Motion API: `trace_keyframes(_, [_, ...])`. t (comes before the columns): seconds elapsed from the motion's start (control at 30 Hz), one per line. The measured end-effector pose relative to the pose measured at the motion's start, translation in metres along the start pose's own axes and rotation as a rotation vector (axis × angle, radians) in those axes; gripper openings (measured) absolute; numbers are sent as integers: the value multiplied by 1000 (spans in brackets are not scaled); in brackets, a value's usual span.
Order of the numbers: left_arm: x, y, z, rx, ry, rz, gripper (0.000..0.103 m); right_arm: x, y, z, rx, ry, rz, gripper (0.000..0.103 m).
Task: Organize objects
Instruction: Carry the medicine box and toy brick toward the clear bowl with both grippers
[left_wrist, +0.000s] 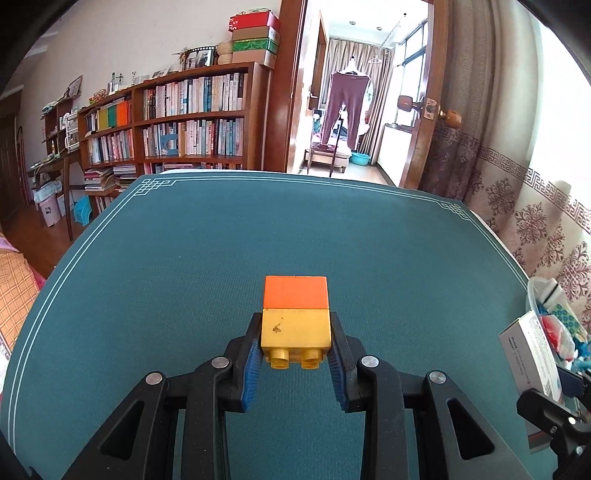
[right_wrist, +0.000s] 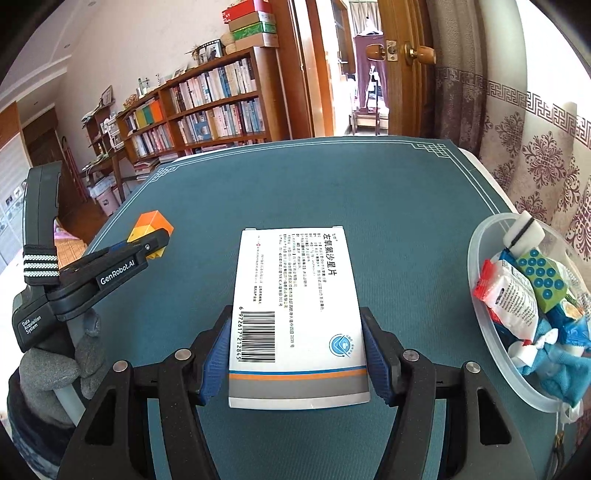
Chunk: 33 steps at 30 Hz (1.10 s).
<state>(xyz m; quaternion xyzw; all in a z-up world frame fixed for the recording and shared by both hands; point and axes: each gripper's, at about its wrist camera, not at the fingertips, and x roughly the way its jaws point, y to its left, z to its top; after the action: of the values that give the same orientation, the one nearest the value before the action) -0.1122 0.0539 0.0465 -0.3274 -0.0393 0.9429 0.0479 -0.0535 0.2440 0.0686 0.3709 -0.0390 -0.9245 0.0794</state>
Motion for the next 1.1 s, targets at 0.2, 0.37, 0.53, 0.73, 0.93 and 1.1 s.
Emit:
trace_keyframes(0.2, [-1, -18, -6, 45, 13, -41, 33, -21, -19, -10, 46, -28, -34, 65])
trace_keyframes(0.37, [-4, -32, -12, 80, 16, -67, 33, -41, -41, -14, 90, -62, -70, 65])
trace_keyframes(0.53, [-5, -41, -17, 105, 25, -87, 33, -62, -62, -13, 131, -104, -106, 65])
trace_keyframes(0.73, [-7, -50, -21, 131, 31, -108, 33, -85, -85, -15, 167, -148, -146, 65])
trace_keyframes(0.93, [-11, -60, -27, 157, 44, -128, 33, -101, -110, -14, 203, -176, -203, 65])
trace_keyframes(1.1, [-15, -65, -28, 171, 39, -141, 33, -105, -142, -10, 231, -178, -277, 65])
